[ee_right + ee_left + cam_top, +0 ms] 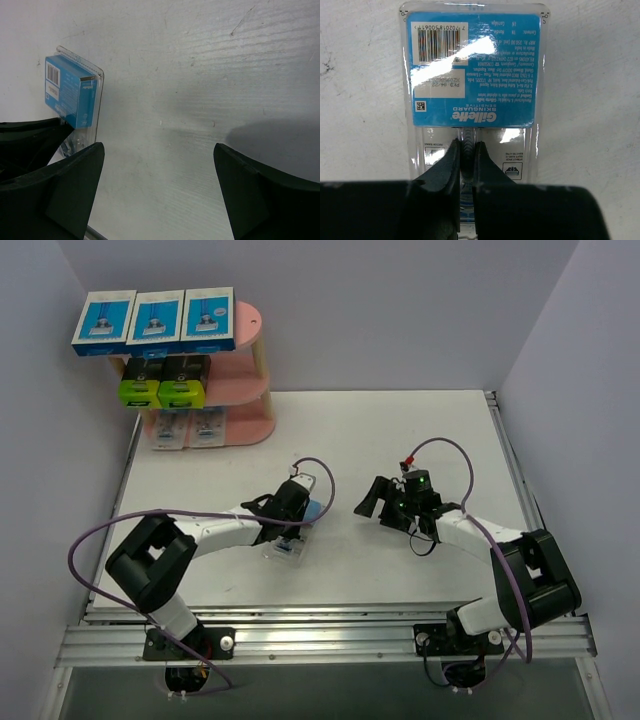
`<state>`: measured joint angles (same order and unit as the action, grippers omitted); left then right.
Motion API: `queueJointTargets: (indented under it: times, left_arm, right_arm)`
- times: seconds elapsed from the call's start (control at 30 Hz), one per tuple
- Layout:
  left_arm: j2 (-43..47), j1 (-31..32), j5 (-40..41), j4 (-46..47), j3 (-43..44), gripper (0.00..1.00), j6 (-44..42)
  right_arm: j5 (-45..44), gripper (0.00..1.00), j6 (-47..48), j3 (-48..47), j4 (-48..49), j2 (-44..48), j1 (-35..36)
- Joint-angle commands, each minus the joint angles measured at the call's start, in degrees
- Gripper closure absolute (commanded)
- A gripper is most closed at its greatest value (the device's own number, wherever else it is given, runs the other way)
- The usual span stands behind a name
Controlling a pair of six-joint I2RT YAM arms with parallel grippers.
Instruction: Place and organize the shaving razors onto the shelf
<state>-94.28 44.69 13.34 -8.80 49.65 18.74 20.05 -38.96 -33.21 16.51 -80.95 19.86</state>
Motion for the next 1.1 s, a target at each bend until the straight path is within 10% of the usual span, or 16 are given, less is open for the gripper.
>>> queueJointTargets:
  times: [0.0, 1.07]
  left_arm:
    - [4.3, 0.0, 1.0, -3.2, 0.3, 0.98, 1.8]
    - [32.2, 0.0, 0.1, -7.6, -6.1, 0.98, 11.6]
  right_arm:
    - [1.3, 0.14, -0.7, -1.2, 0.7, 1.4, 0.3]
    - [1.0, 0.29, -12.8, -10.6, 17.8, -2.5, 23.5]
